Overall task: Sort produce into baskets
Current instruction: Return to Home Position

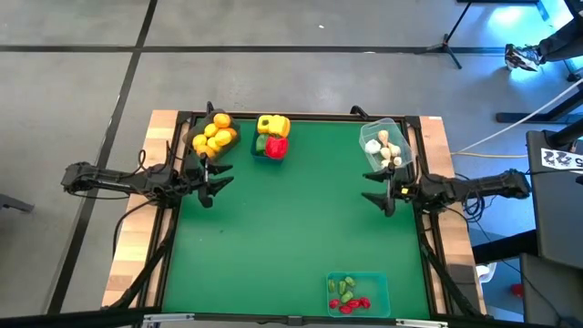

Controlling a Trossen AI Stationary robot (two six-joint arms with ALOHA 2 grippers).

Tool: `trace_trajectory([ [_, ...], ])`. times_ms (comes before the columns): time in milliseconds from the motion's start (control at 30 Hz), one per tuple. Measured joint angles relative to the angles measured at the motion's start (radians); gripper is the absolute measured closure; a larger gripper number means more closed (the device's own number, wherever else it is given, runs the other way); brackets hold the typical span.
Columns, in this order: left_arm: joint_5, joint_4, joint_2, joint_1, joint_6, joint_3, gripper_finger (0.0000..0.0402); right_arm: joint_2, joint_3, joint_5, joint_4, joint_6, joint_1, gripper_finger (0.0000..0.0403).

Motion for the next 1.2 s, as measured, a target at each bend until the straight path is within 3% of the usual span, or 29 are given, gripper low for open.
trace_trajectory([
  [233, -0.012, -0.060, 0.000, 0.000, -0.019, 0.000, 0.0176, 0.064, -0.001, 0.034, 0.001, -0.023, 0.011, 0.0045],
  [500, -0.004, -0.193, 0.000, 0.000, -0.265, 0.000, 0.0176, 0.117, -0.001, -0.023, -0.003, -0.031, 0.010, 0.0045],
  [700, -0.001, -0.261, 0.007, 0.000, -0.225, 0.001, 0.0176, 0.115, -0.001, -0.091, -0.006, -0.031, 0.010, 0.0045],
  [1200, -0.002, -0.262, 0.007, 0.000, -0.190, 0.001, 0.0176, 0.115, -0.001, -0.098, -0.006, -0.030, 0.010, 0.0045],
])
